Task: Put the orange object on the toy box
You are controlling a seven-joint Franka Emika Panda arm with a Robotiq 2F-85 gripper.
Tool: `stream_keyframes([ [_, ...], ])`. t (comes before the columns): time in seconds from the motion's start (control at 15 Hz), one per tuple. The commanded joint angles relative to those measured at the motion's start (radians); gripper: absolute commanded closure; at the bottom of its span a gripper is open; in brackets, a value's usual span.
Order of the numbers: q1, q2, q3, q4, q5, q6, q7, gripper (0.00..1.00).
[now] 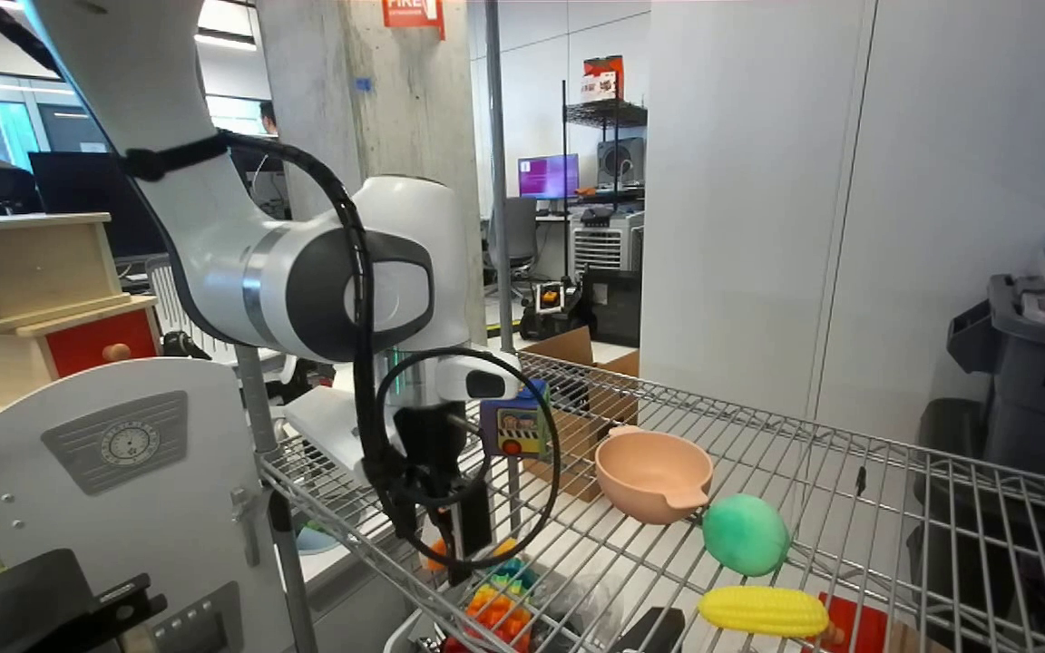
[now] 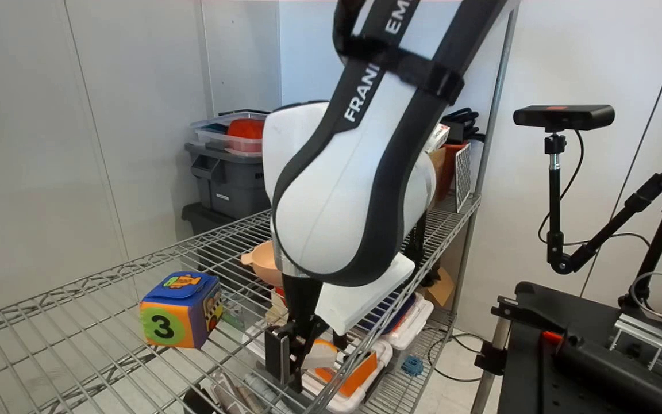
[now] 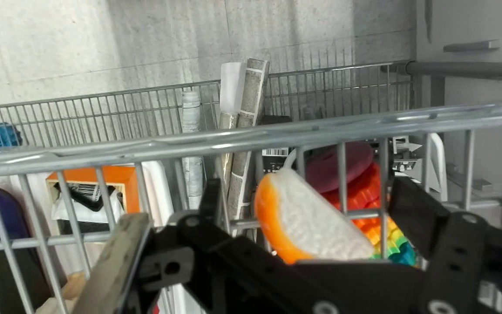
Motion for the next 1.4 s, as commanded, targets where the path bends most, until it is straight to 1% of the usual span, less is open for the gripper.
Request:
stream_keyframes([
  [0.0, 0.033, 0.033, -0.039, 0.05, -0.033, 0.0, 0.026, 0.31],
  [0.07, 0.04, 0.027, -0.049, 0.049, -0.039, 0.003, 0.028, 0.32],
  [0.13, 0.047, 0.023, -0.046, 0.044, -0.04, 0.002, 0.028, 0.38],
  [0.27, 0.061, 0.013, -0.053, 0.038, -0.05, 0.003, 0.028, 0.53],
  [0.4, 0.076, 0.01, -0.068, 0.038, -0.066, 0.004, 0.035, 0.56],
  [0.47, 0.083, 0.012, -0.071, 0.043, -0.07, 0.005, 0.037, 0.62],
  [0.53, 0.087, 0.012, -0.07, 0.046, -0.068, 0.004, 0.039, 0.72],
  [0.6, 0.094, 0.003, -0.078, 0.042, -0.074, -0.001, 0.043, 0.78],
  [0.67, 0.098, 0.004, -0.08, 0.048, -0.076, -0.003, 0.047, 0.79],
  [0.8, 0.105, -0.014, -0.089, 0.043, -0.081, -0.007, 0.06, 0.87],
  [1.07, 0.097, -0.063, -0.097, 0.037, -0.084, -0.022, 0.058, 0.87],
  [1.2, 0.09, -0.142, -0.103, 0.002, -0.088, -0.03, 0.051, 0.87],
  [1.33, 0.081, -0.2, -0.097, 0.01, -0.082, -0.042, 0.052, 0.87],
])
